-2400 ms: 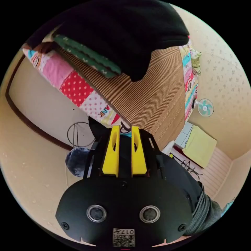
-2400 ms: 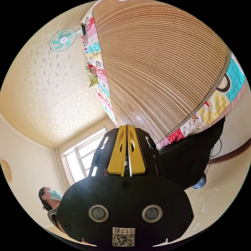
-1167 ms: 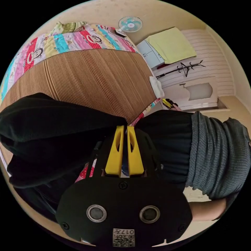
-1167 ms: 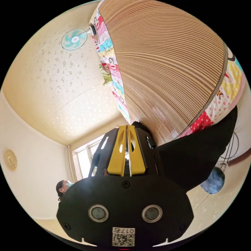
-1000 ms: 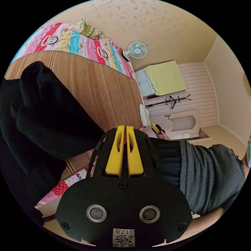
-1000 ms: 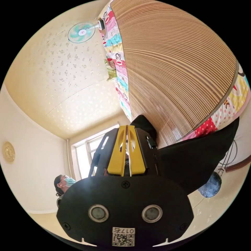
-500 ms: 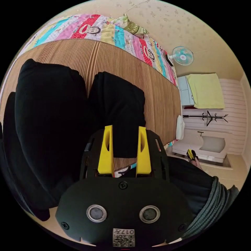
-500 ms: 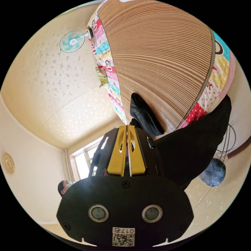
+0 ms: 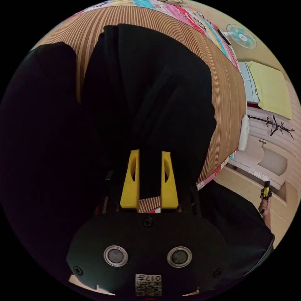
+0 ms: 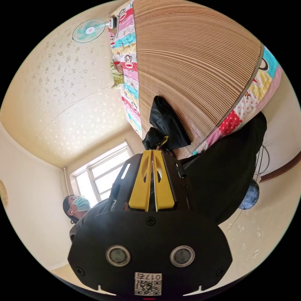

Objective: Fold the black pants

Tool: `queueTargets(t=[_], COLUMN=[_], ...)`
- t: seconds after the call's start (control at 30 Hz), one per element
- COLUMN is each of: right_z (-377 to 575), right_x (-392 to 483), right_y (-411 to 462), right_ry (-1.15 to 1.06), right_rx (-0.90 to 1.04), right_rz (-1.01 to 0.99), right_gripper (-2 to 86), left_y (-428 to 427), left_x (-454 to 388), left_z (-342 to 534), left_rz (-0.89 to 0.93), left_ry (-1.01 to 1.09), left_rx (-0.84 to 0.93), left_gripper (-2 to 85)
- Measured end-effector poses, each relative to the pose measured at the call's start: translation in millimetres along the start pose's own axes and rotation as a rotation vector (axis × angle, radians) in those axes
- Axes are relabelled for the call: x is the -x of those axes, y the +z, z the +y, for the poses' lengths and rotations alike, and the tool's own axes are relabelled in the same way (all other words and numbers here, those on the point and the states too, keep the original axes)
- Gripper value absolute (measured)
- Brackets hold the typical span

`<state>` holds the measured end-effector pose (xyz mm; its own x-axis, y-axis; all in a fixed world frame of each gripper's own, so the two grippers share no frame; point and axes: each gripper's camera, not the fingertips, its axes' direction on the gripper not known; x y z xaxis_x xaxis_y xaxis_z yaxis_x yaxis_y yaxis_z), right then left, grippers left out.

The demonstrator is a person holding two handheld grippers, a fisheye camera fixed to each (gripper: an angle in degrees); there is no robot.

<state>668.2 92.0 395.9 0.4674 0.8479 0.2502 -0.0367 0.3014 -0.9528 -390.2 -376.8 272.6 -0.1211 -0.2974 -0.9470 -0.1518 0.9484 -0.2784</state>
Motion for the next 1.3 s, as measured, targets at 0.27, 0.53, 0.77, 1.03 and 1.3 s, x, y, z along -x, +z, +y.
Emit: queueTargets(t=[0.27, 0.53, 0.77, 1.03, 1.3], right_z=[-52, -115, -130, -134, -157], right_x=[-24, -35, -59, -95, -85], right_y=[43, 110, 109, 65, 25], right_ry=[0.043, 0.011, 0.024, 0.083, -0.019], right_rx=[0.100, 0.302, 0.340, 0.281, 0.325], right_rz=[0.043, 0.059, 0.049, -0.058, 0.096], right_gripper=[0.4, 0.7, 0.5, 0.5, 1.9], left_y=[120, 91, 110, 225, 137], left_x=[-69, -143, -83, -139, -30], left_z=[15, 18, -22, -3, -85], left_rz=[0.390, 0.180, -0.092, -0.753, 0.371], left_ry=[0.242, 0.822, 0.566, 0.785, 0.425], left_rx=[0.301, 0.294, 0.097, 0.130, 0.152], left_gripper=[3.5, 3.3, 15.2, 12.0, 3.0])
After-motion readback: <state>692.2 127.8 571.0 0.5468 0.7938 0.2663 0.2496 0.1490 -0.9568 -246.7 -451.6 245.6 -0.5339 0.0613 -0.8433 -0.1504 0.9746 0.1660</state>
